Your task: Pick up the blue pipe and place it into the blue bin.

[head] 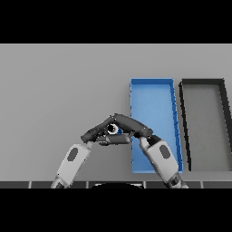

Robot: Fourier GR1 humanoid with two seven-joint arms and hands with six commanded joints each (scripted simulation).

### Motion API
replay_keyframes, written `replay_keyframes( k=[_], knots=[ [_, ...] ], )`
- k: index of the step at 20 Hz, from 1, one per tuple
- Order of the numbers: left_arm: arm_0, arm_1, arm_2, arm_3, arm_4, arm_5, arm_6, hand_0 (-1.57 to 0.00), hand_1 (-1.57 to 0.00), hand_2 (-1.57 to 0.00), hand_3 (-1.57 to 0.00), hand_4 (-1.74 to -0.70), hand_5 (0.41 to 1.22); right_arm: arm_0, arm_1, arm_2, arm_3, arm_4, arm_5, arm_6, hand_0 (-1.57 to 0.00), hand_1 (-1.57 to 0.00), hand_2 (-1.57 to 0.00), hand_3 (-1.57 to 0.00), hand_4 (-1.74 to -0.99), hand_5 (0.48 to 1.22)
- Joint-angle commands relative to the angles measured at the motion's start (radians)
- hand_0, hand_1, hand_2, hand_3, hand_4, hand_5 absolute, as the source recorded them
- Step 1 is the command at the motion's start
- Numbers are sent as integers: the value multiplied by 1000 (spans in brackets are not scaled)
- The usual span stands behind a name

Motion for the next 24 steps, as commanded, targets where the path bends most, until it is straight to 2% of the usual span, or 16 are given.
replay_keyframes(
  k=[1, 2, 5, 6, 7, 8, 10, 13, 14, 17, 19, 20, 22, 24],
  knots=[
    [5, 0, 1, -4, 1, -10, 22, -384, -358, -350, -275, -1134, 1063, -1, 9, -2, 3, 8, 0, 1, -1567, -1567, -1567, -1565, -1498, 1215],
    [5, 1, 3, 2, 1, -11, 41, -307, -286, -279, -220, -1092, 984, -2, 19, -3, -2, 8, 7, 6, -1567, -1568, -1568, -1566, -1498, 1216],
    [12, 5, 7, -5, 11, -11, 110, -157, -146, -143, -112, -1011, 785, 9, 30, -14, 0, 33, 14, -36, -1569, -1569, -1569, -1568, -1499, 1218],
    [9, 2, 7, 1, 3, 2, 95, -125, -117, -114, -89, -991, 729, -3, 34, -22, 7, 42, 15, -33, -1570, -1570, -1570, -1569, -1499, 1219],
    [19, 2, 4, 1, 1, 7, 76, -100, -93, -91, -71, -977, 682, 1, 36, -26, -3, 39, 20, -25, -1570, -1570, -1570, -1569, -1499, 1219],
    [21, 4, 13, 6, 19, -2, 101, -80, -74, -73, -57, -975, 642, 3, 49, -21, 3, 47, 21, -27, -1570, -1570, -1570, -1570, -1499, 1220],
    [12, -8, 19, 10, 28, 2, 141, -51, -47, -46, -36, -973, 578, 12, 57, -28, 9, 54, 32, -65, -1570, -1570, -1570, -1570, -1499, 1220],
    [3, -12, 25, 23, 27, 12, 172, -25, -24, -23, -18, -970, 531, -4, 88, -51, -4, 45, 23, -38, -1571, -1571, -1571, -1571, -1497, 1221],
    [-3, -11, 27, 35, 21, 17, 168, -20, -19, -18, -14, -971, 519, -27, 98, -77, -9, 14, 20, -6, -1571, -1571, -1571, -1571, -1496, 1221],
    [9, -14, 11, 22, 11, 28, 173, -10, -9, -9, -7, -971, 493, -105, 115, -156, -35, -117, 7, 146, -1571, -1571, -1571, -1571, -1494, 1221],
    [11, -6, 15, 27, 12, 25, 178, -6, -5, -5, -4, -971, 485, -175, 120, -213, -50, -196, -36, 191, -1571, -1571, -1571, -1571, -1494, 1221],
    [21, -3, 10, 21, 10, 22, 176, -5, -4, -4, -3, -965, 479, -224, 97, -243, -46, -238, -68, 210, -1571, -1571, -1571, -1571, -1495, 1221],
    [34, 0, 7, 7, 15, 18, 173, -3, -2, -2, -2, -956, 475, -316, 25, -275, -9, -328, -145, 213, -1571, -1571, -1571, -1571, -1496, 1221],
    [19, 0, 11, 11, 6, 24, 181, -1, -1, -1, -1, -951, 473, -417, -4, -352, 29, -341, -189, 195, -1571, -1571, -1571, -1571, -1497, 1221]
  ],
)
